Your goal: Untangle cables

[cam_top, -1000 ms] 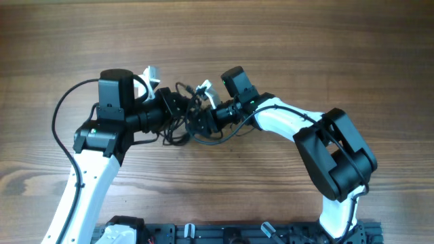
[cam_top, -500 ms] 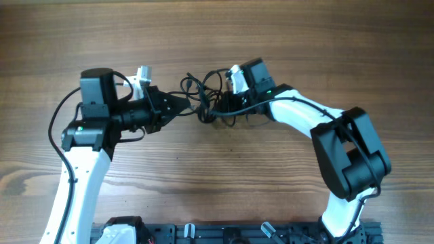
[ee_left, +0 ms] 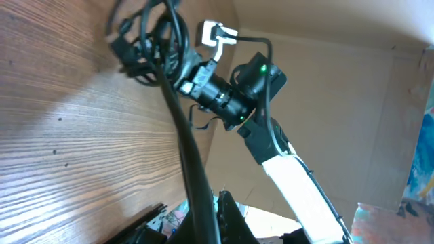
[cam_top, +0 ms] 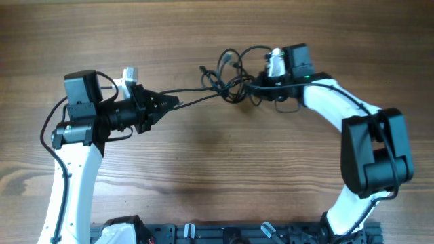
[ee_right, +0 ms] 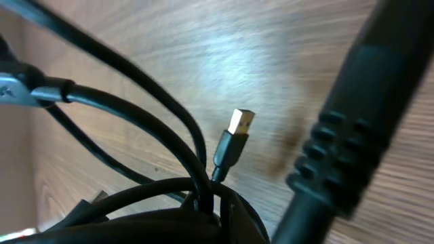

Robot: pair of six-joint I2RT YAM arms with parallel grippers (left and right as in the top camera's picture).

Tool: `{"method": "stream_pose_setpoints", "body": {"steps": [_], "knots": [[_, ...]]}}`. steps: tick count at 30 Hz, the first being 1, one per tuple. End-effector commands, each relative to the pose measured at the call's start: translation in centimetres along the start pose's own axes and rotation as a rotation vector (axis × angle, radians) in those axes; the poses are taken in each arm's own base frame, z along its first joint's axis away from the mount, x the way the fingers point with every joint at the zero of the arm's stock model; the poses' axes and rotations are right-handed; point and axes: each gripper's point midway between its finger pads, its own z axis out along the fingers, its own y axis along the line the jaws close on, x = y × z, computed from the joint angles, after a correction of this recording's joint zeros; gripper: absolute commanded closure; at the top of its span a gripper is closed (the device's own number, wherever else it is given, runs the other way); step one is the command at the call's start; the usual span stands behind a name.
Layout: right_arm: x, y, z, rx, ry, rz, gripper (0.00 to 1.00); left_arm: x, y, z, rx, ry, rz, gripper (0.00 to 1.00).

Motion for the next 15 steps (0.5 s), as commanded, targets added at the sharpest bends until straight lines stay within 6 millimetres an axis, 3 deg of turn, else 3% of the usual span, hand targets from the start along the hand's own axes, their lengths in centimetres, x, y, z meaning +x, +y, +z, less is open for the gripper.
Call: {"method": "stream_pose_setpoints", "body": {"steps": [1,4,7,11,15], "knots": [[-4.0,-17.9,-6.6,0.531,-0.253,0.312,0.96,-0.3,-2.8,-3.6,0.117,-0.038,0.102,0.96],[-4.1,-20.4,-8.5,0.56,-0.275,0.376,0.96,-1.9,-0.7,-4.9,0.041,-0.137,0.069,0.96],[-4.0,-22.5,-10.3,0.578,-0.296,0.431,0.96,-4.3,3.9,-7.8,-0.145,-0.313,-0.01,0.96],[-4.0,-24.4,-12.0,0.594,-0.321,0.474,0.96,-6.6,10.5,-13.9,-0.433,-0.57,-0.181,0.96],[-4.0,-26.0,-13.4,0.633,-0.35,0.504,0.96,-7.2,13.2,-19.0,-0.508,-0.735,-0.293,0.96]]}}
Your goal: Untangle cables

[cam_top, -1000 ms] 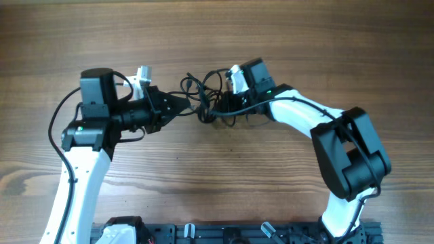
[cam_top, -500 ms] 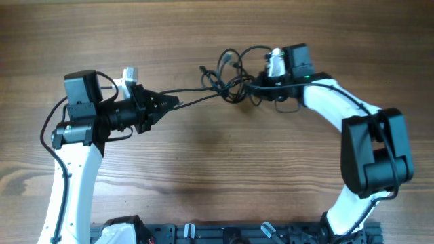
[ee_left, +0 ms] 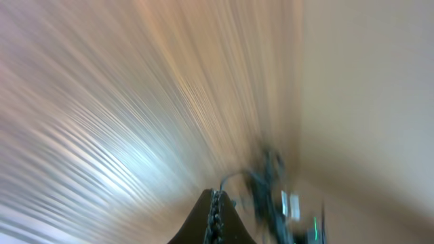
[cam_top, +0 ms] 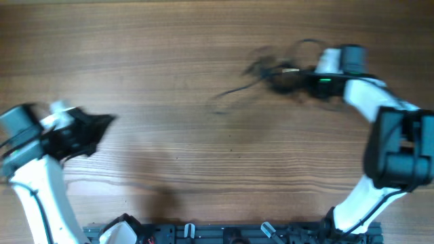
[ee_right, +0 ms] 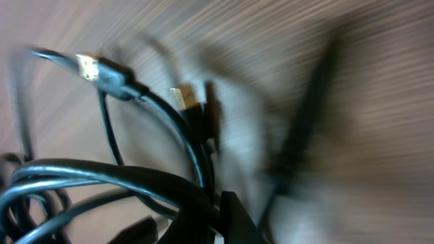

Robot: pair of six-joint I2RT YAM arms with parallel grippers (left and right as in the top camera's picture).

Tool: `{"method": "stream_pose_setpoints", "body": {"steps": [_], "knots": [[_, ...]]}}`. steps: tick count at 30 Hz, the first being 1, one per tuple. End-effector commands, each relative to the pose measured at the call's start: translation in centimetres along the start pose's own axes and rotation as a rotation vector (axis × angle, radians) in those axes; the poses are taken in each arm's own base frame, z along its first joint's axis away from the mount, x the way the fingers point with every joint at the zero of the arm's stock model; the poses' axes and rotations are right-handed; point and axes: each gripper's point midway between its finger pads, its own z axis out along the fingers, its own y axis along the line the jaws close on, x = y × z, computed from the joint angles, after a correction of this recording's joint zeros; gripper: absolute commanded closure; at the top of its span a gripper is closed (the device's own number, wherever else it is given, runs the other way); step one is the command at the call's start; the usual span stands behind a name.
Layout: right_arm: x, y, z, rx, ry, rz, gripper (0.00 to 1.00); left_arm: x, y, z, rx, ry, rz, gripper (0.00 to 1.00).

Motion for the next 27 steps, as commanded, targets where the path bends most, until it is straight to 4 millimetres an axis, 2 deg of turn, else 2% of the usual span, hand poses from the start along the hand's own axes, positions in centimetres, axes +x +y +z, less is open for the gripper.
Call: {"method": "stream_pose_setpoints", "body": {"steps": [1,3,6,11,13,14,16,18,21,23,27], "knots": [[-3.2,-9.9,-2.0,0.36,-0.162,0.126,0.96,-4.8,3.8,-4.1,-0.144,-0.249,-0.058,0.96],[-3.3,-10.2,-2.1,0.368,-0.167,0.13,0.96,-5.3,4.7,-4.9,-0.144,-0.274,-0.106,0.96],[-3.1,-9.5,-1.8,0.326,-0.147,0.115,0.96,-4.8,4.7,-4.8,-0.126,-0.246,-0.104,0.96],[-1.5,-5.3,-0.6,0.107,-0.035,-0.031,0.96,-3.1,3.3,-3.1,-0.126,-0.168,0.027,0.96],[-0.3,-2.9,-0.3,-0.008,0.018,-0.121,0.95,-1.8,2.4,-1.9,-0.126,-0.116,0.081,0.93],[0.2,-1.8,-0.2,-0.058,0.039,-0.154,0.95,-1.2,1.9,-1.3,-0.124,-0.091,0.124,0.89],[1.8,0.6,0.0,-0.157,0.089,-0.218,0.95,0.0,1.1,-0.2,-0.129,-0.047,0.188,0.71],[3.3,2.4,0.2,-0.211,0.135,-0.248,0.95,1.4,0.3,1.3,-0.127,0.011,0.246,0.62],[5.6,4.2,0.8,-0.229,0.199,-0.282,0.96,3.1,-0.6,3.3,-0.124,0.087,0.329,0.4],[7.5,5.3,1.2,-0.232,0.247,-0.312,0.95,4.6,-1.1,5.0,-0.124,0.149,0.444,0.32],[10.9,7.6,1.9,-0.243,0.324,-0.394,0.95,6.9,-0.8,8.2,-0.175,0.243,0.605,0.24]]}}
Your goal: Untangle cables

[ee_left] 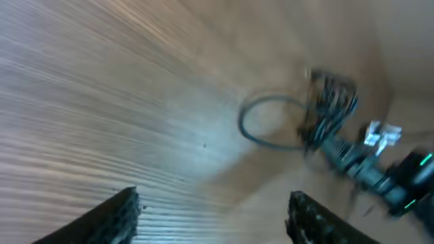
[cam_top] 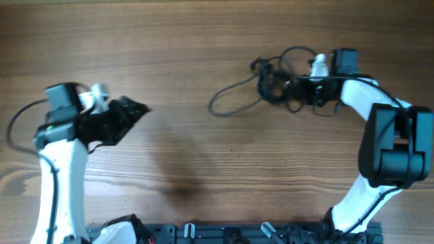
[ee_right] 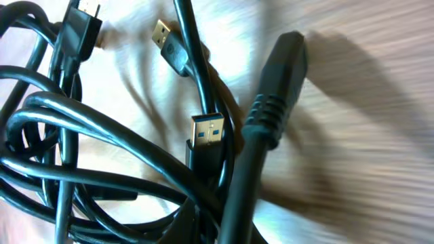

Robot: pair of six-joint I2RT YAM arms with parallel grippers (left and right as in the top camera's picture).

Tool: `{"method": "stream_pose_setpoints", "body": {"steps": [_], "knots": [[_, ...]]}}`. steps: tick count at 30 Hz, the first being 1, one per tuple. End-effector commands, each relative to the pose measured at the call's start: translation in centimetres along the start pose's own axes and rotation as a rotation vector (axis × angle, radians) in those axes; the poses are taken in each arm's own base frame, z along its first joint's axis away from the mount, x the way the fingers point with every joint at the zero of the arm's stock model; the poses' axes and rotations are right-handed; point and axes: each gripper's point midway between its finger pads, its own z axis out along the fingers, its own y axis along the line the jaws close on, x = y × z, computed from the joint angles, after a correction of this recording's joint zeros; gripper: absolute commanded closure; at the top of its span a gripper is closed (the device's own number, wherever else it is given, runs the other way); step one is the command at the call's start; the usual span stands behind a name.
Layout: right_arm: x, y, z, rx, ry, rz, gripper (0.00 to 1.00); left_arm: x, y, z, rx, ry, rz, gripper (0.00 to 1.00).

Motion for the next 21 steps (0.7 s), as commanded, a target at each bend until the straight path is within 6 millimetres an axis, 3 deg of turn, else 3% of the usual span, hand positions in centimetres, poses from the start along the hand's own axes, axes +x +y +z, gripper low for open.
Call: {"method": "stream_pose_setpoints", "body": {"steps": [1,7,10,16,17,18,19,21], "knots": [[3.1,3.6,2.3,-0.076,0.106,-0.094,0.95,1.6,-0.8,3.7,-0.065,0.096,0.205,0.24],[6.8,8.2,4.8,-0.102,0.209,-0.178,0.92,5.2,-2.3,9.6,-0.075,0.249,0.43,0.23],[8.5,10.4,5.3,-0.156,0.256,-0.213,0.92,5.8,-2.2,12.2,-0.127,0.256,0.508,0.22],[9.7,11.8,5.6,-0.19,0.289,-0.215,0.91,7.1,-2.5,15.3,-0.163,0.264,0.601,0.27],[9.7,11.8,5.6,-0.189,0.289,-0.217,0.91,7.2,-2.6,15.5,-0.161,0.267,0.607,0.46],[9.6,11.8,5.7,-0.189,0.287,-0.22,0.84,7.3,-2.4,15.7,-0.169,0.269,0.611,0.8],[9.5,11.9,5.7,-0.195,0.28,-0.247,0.74,7.2,-2.2,15.7,-0.187,0.264,0.606,0.96],[9.2,12.0,5.7,-0.204,0.263,-0.287,0.56,7.1,-1.9,15.3,-0.202,0.267,0.599,0.96]]}}
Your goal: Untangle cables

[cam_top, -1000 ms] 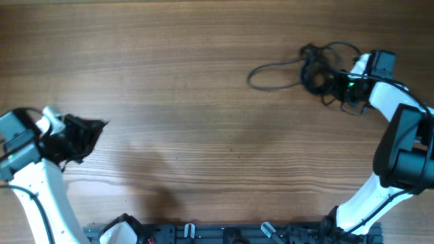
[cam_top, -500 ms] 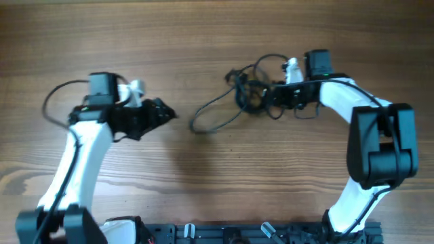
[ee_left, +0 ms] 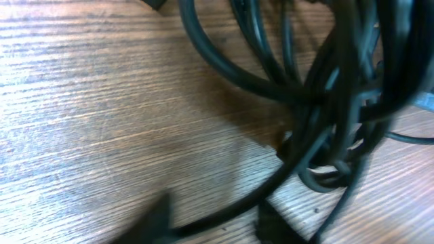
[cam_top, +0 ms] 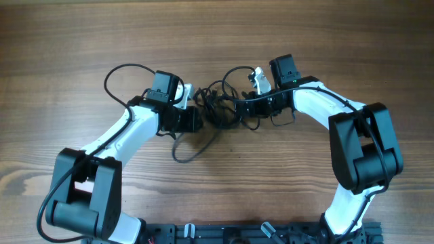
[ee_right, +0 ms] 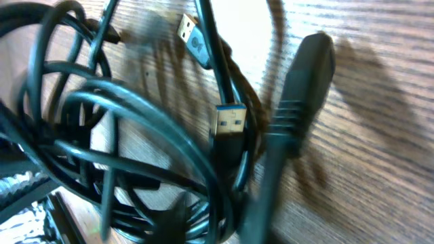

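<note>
A tangle of black cables (cam_top: 220,108) lies mid-table, with one loose loop (cam_top: 186,152) trailing toward the front. My left gripper (cam_top: 196,120) sits at the tangle's left edge. In the left wrist view the left gripper (ee_left: 215,227) is open, its fingers (ee_left: 159,215) apart, with one strand (ee_left: 224,213) running across the gap. My right gripper (cam_top: 249,102) is shut on the tangle's right side. In the right wrist view the right gripper (ee_right: 217,217) is buried in coils, beside a USB plug (ee_right: 230,120) and a thick moulded plug (ee_right: 302,81).
The wooden table (cam_top: 305,196) carries nothing else. A black rail (cam_top: 224,234) runs along the front edge. The left arm's own wiring loop (cam_top: 122,74) arches behind its wrist.
My left gripper has moved from the far left to the tangle's left edge, its fingers closer together. The right gripper and the tangle have shifted left toward the centre. The loose loop now trails forward.
At first my left gripper was shut on a strand stretched taut from the tangle in my right gripper. Then the left was far to the left without the strand, and the right held the tangle farther right. Later the left stood open. Now both meet at the tangle.
</note>
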Robot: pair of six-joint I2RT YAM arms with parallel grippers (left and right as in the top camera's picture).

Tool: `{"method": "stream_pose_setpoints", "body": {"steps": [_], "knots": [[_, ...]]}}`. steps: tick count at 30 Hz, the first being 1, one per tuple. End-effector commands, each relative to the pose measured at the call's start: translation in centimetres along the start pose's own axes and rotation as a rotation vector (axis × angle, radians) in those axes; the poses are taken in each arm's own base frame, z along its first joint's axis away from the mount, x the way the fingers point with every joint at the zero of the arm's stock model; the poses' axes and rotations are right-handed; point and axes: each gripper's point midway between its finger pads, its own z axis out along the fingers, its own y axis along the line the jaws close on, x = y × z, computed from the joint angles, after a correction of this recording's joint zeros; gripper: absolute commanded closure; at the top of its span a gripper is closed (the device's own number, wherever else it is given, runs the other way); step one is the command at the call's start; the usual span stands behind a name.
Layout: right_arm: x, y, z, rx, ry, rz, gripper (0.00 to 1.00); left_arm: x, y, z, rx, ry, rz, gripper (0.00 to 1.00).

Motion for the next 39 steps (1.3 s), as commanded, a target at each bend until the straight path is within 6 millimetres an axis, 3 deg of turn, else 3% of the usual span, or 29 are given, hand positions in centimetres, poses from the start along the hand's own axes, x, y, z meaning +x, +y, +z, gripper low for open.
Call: {"method": "stream_pose_setpoints", "body": {"steps": [1,4,6,9,12,15,19,23,33,39], "knots": [[0.2,0.2,0.5,-0.037,0.005,-0.049,0.5,-0.1,0.8,-0.4,-0.047,-0.004,0.002,0.96],[-0.7,0.8,-0.2,-0.055,-0.024,-0.08,0.42,-0.2,0.6,-2.3,-0.046,-0.031,-0.002,0.96],[-1.2,2.4,-1.4,-0.114,-0.049,-0.136,0.36,-0.4,0.2,-3.7,-0.041,-0.06,0.007,0.96],[-2.1,5.2,-4.1,-0.152,-0.115,-0.261,0.19,-1.0,-0.7,-5.7,-0.027,-0.121,0.028,0.96],[-3.2,7.0,-6.7,-0.118,-0.195,-0.357,0.14,-1.3,-1.5,-7.1,-0.002,-0.159,0.044,0.96],[-3.7,8.5,-8.3,-0.119,-0.244,-0.413,0.12,-0.3,-4.8,-7.6,0.165,-0.13,0.179,0.96],[-3.2,8.4,-8.1,-0.106,-0.237,-0.512,0.12,2.2,-8.7,-8.7,0.416,-0.075,0.373,0.96],[-2.4,7.9,-7.7,-0.091,-0.215,-0.626,0.12,3.3,-10.5,-9.7,0.542,-0.064,0.458,0.96],[1.9,5.5,-5.8,-0.085,-0.112,-0.807,0.12,3.2,-10.9,-10.1,0.565,-0.073,0.464,0.96],[4.6,6.1,-3.7,-0.156,-0.078,-0.855,0.11,3.4,-11.2,-10.4,0.591,-0.069,0.462,0.96]]}}
